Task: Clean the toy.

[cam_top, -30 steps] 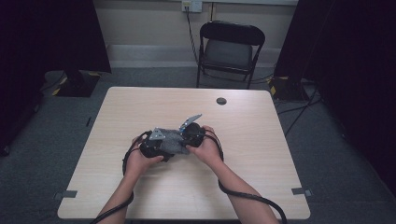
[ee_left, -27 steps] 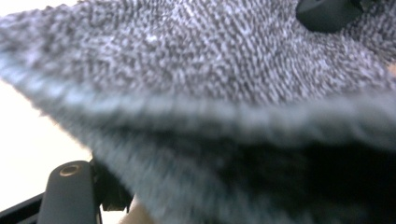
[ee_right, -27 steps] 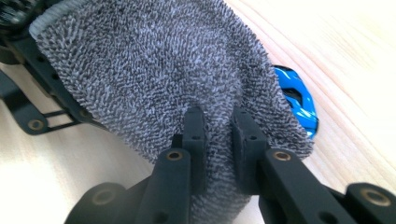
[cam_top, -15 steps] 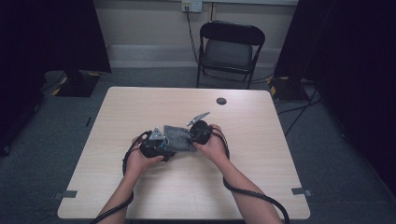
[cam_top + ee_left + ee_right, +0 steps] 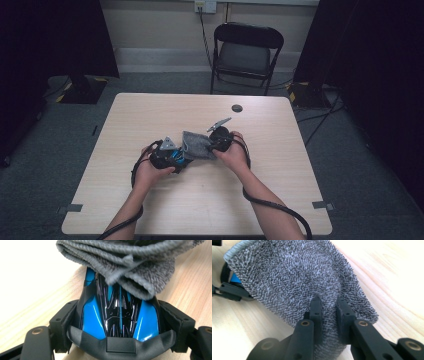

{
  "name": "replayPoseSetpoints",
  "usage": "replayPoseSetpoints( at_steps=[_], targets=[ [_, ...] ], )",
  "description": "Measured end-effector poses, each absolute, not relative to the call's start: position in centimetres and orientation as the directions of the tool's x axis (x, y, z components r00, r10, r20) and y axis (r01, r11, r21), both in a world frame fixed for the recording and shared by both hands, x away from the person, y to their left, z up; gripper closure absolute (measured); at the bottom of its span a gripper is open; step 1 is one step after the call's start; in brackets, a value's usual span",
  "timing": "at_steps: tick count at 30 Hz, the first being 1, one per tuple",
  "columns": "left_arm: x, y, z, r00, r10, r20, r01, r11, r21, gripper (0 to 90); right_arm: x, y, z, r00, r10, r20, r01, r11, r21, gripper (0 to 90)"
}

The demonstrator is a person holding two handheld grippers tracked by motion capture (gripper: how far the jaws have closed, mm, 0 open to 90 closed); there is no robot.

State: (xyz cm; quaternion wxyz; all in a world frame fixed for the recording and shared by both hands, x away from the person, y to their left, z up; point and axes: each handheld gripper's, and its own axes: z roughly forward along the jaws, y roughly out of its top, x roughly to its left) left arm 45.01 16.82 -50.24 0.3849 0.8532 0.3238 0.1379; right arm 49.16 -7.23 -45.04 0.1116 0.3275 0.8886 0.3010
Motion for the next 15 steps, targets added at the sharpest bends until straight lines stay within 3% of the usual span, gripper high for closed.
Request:
replayPoseSetpoints(
  at_steps=[15],
  targets=[
    [45.0,16.8,-50.2,0.751,0.660,-0.015,0.447,-0.492,0.747,24.0,50.3,-9.2,-45.4,-0.717,0.697,0.003,0.561,0.575,0.596,77.7]
  ],
)
